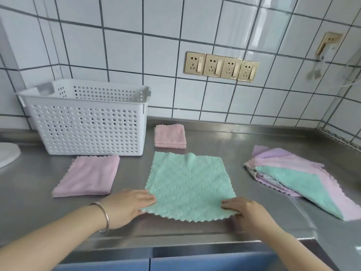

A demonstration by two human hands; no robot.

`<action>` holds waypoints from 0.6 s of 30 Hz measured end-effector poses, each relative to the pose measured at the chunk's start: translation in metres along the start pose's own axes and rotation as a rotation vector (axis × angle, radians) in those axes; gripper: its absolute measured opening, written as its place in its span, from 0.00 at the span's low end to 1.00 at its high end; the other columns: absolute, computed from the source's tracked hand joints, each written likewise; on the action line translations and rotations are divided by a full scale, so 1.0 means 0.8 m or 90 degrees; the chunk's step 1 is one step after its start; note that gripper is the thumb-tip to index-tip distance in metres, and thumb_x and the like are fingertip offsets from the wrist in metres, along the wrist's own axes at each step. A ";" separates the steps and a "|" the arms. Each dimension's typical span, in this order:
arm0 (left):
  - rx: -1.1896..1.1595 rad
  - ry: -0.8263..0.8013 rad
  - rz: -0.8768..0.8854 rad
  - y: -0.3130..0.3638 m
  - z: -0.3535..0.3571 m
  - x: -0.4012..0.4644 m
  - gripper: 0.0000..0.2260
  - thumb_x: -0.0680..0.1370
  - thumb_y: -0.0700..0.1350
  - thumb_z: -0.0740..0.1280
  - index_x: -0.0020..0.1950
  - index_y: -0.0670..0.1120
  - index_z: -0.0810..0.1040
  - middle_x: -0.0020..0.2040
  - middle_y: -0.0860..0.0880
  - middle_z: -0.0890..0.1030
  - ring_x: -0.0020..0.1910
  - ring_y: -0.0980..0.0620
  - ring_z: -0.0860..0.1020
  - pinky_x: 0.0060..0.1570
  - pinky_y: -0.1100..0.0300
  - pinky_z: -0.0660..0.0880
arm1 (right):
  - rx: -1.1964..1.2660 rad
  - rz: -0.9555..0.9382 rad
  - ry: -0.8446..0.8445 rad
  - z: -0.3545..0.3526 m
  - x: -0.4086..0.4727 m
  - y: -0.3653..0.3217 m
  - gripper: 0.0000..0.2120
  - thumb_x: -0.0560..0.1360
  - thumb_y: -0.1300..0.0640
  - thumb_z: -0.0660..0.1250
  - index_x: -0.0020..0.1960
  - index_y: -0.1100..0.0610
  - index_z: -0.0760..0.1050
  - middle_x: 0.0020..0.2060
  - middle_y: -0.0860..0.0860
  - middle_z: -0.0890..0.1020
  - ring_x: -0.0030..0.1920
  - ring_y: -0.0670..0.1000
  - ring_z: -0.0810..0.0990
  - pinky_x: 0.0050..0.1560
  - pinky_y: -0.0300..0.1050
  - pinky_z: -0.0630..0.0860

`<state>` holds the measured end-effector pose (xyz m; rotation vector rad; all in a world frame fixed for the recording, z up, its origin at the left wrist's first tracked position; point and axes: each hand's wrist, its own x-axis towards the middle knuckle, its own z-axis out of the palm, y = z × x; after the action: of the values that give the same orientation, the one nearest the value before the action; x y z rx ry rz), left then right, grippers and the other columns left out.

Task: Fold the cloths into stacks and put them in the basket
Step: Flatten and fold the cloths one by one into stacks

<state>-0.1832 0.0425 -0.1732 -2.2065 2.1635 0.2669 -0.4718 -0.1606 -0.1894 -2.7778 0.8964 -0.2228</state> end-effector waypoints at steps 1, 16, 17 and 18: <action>0.006 0.005 0.009 0.003 0.004 -0.009 0.21 0.83 0.47 0.51 0.76 0.54 0.53 0.76 0.61 0.54 0.76 0.60 0.50 0.73 0.65 0.47 | -0.001 -0.009 0.005 0.002 -0.006 0.000 0.25 0.66 0.62 0.56 0.58 0.47 0.79 0.59 0.40 0.79 0.62 0.44 0.75 0.58 0.34 0.69; -0.210 0.201 -0.305 -0.029 -0.034 0.079 0.10 0.78 0.49 0.60 0.54 0.50 0.78 0.57 0.50 0.80 0.55 0.49 0.77 0.54 0.59 0.72 | -0.016 0.125 -0.014 -0.023 0.078 -0.014 0.18 0.77 0.43 0.58 0.64 0.47 0.73 0.64 0.46 0.74 0.64 0.49 0.71 0.62 0.46 0.69; -0.212 0.215 -0.350 -0.035 -0.034 0.099 0.11 0.78 0.47 0.60 0.57 0.49 0.77 0.59 0.48 0.78 0.56 0.47 0.77 0.53 0.59 0.71 | -0.028 0.136 -0.027 -0.015 0.099 -0.015 0.18 0.78 0.46 0.58 0.66 0.48 0.70 0.68 0.47 0.71 0.67 0.50 0.68 0.65 0.47 0.67; -0.231 0.218 -0.390 -0.040 -0.031 0.117 0.11 0.78 0.45 0.60 0.59 0.47 0.75 0.60 0.45 0.75 0.56 0.45 0.76 0.53 0.58 0.71 | -0.032 0.143 -0.041 -0.005 0.117 -0.017 0.19 0.79 0.47 0.57 0.69 0.48 0.68 0.70 0.48 0.68 0.70 0.51 0.65 0.67 0.48 0.65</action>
<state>-0.1476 -0.0527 -0.1659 -3.1870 1.5139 0.2829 -0.3897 -0.2060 -0.1749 -2.6813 1.2014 -0.0737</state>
